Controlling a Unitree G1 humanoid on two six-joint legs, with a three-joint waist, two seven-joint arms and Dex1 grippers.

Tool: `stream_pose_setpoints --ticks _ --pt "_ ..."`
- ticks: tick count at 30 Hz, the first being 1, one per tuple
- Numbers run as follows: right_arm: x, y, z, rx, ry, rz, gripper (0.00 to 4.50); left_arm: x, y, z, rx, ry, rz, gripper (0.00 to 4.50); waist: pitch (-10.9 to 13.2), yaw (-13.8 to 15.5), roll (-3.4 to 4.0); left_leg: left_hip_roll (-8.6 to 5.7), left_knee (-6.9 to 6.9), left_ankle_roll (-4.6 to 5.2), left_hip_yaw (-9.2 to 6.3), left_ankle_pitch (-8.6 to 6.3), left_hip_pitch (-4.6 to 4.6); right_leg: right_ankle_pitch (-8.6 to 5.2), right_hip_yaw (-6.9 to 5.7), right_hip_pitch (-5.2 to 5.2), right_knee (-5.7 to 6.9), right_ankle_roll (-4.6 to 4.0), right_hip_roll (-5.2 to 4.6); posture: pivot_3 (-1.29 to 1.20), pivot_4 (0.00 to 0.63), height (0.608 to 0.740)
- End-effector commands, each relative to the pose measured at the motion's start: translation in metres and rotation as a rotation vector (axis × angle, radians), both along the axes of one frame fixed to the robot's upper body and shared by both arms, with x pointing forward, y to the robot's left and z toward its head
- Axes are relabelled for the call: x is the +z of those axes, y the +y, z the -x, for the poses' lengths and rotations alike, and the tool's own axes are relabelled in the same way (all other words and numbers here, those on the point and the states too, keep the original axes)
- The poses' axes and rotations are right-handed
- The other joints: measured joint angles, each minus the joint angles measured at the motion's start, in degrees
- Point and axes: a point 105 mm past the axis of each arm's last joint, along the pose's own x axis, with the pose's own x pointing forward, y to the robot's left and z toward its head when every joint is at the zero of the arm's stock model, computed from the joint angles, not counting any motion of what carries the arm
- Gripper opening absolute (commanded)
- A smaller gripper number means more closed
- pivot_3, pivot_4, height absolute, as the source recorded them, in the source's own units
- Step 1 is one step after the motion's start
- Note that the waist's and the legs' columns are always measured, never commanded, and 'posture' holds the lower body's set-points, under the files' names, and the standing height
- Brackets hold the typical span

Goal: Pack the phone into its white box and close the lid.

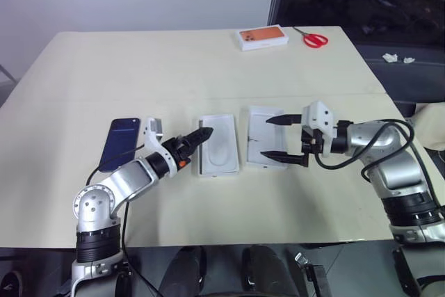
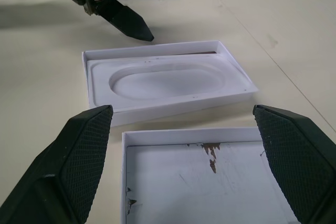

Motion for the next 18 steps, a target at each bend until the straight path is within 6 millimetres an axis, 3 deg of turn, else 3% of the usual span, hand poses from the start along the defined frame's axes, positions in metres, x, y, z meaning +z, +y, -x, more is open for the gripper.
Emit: stream_pose_setpoints --ticks 1,4,7,8,11,14,17,18 --pt "0.015 0.007 0.0 0.022 -0.068 -0.02 4.5 0.019 0.006 0.007 -0.018 -0.12 -0.04 4.49 0.0 -0.1 0.0 0.01 -0.01 0.0 0.0 0.0 0.0 0.0 0.0 0.0 0.0 0.0 0.01 0.0 0.15 0.74" --pt "0.026 0.014 -0.007 -0.004 -0.113 -0.045 4.5 0.032 0.015 0.011 -0.039 -0.268 -0.153 4.49 0.0 -0.2 0.02 0.02 -0.02 -0.01 0.0 0.01 0.01 0.0 0.01 -0.01 0.0 -0.01 0.05 0.0 0.15 0.74" --pt "0.04 0.028 -0.021 -0.059 -0.16 -0.076 4.5 0.041 0.032 0.016 -0.057 -0.487 -0.38 4.49 0.0 -0.4 0.06 0.04 -0.09 -0.09 0.05 0.05 0.01 -0.01 0.06 -0.05 0.0 -0.02 0.11 0.0 0.15 0.74" --pt "0.04 0.036 -0.023 -0.06 -0.161 -0.078 4.24 0.042 0.04 0.017 -0.064 -0.544 -0.422 4.5 0.0 -0.4 0.06 0.04 -0.12 -0.12 0.06 0.07 0.02 -0.01 0.07 -0.06 0.0 -0.02 0.12 0.0 0.15 0.74" --pt "0.032 0.056 -0.022 -0.049 -0.176 -0.045 3.24 0.038 0.063 0.022 -0.096 -0.629 -0.534 4.5 0.0 -0.2 0.06 0.1 -0.21 -0.14 0.06 0.08 0.03 -0.03 0.06 -0.08 -0.07 -0.05 0.14 0.0 0.15 0.74" --pt "0.02 0.077 -0.023 -0.032 -0.2 -0.001 1.69 0.027 0.085 0.022 -0.098 -0.72 -0.696 4.5 0.0 -0.1 0.08 0.09 -0.22 -0.05 0.06 0.03 -0.01 -0.03 0.04 -0.08 -0.12 -0.06 0.07 0.0 0.15 0.74" --pt "0.003 0.095 -0.033 -0.018 -0.319 0.161 0.15 0.033 0.098 0.023 -0.07 -0.771 -0.693 4.5 0.0 0.0 0.07 0.04 -0.2 0.11 0.05 -0.06 -0.02 -0.03 0.0 -0.08 -0.12 -0.06 -0.02 0.0 0.15 0.74" --pt "-0.001 0.102 -0.037 -0.009 -0.353 0.209 0.07 0.033 0.101 0.023 -0.058 -0.763 -0.684 4.5 0.0 0.0 0.07 0.04 -0.2 0.12 0.05 -0.07 -0.02 -0.02 -0.01 -0.08 -0.12 -0.05 -0.03 0.0 0.15 0.74"
